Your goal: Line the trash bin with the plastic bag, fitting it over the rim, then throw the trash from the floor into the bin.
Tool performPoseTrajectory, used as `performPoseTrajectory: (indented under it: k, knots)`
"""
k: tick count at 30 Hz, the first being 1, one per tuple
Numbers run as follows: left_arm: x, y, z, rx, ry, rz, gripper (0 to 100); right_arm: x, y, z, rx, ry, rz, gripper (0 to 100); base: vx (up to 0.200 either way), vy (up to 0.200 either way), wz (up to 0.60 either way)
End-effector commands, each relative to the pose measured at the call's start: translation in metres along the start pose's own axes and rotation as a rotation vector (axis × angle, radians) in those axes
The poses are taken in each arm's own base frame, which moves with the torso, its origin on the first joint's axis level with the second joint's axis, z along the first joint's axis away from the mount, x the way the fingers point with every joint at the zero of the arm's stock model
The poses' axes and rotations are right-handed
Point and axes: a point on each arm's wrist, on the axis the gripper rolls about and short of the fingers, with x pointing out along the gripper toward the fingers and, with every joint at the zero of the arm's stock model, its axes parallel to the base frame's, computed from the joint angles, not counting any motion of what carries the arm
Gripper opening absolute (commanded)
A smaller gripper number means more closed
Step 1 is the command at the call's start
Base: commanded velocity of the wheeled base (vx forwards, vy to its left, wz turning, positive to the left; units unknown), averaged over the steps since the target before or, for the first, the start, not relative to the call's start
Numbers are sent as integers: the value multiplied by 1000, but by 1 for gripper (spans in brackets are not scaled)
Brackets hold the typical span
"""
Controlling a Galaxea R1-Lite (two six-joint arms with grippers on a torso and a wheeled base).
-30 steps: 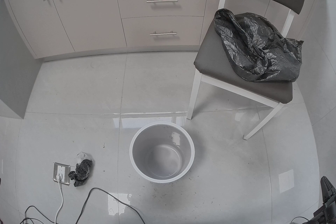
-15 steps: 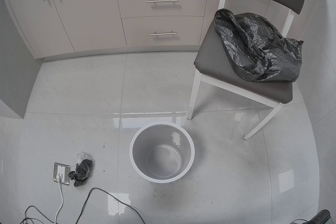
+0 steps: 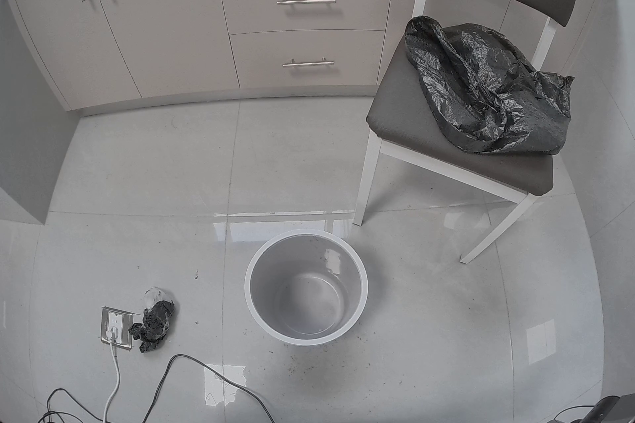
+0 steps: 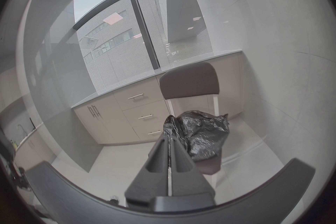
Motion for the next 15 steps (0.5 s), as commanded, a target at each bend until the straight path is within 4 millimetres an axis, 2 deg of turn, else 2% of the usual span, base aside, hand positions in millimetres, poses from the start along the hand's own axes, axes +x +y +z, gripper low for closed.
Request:
performPoseTrajectory:
  k: [1, 5, 10, 15]
  knots:
    - [2, 2, -4, -60, 27, 7, 100, 197, 92, -10, 68, 125, 37, 0, 0, 0, 0]
    - [5, 4, -7, -65, 47, 17, 100, 212, 101, -25, 58, 161, 49, 0, 0, 0, 0]
    - [7, 8, -11, -65, 64, 24, 100, 242, 112, -67, 27, 248, 43, 0, 0, 0, 0]
    - [7, 8, -12, -64, 66, 25, 100, 259, 116, -74, 29, 242, 39, 0, 0, 0, 0]
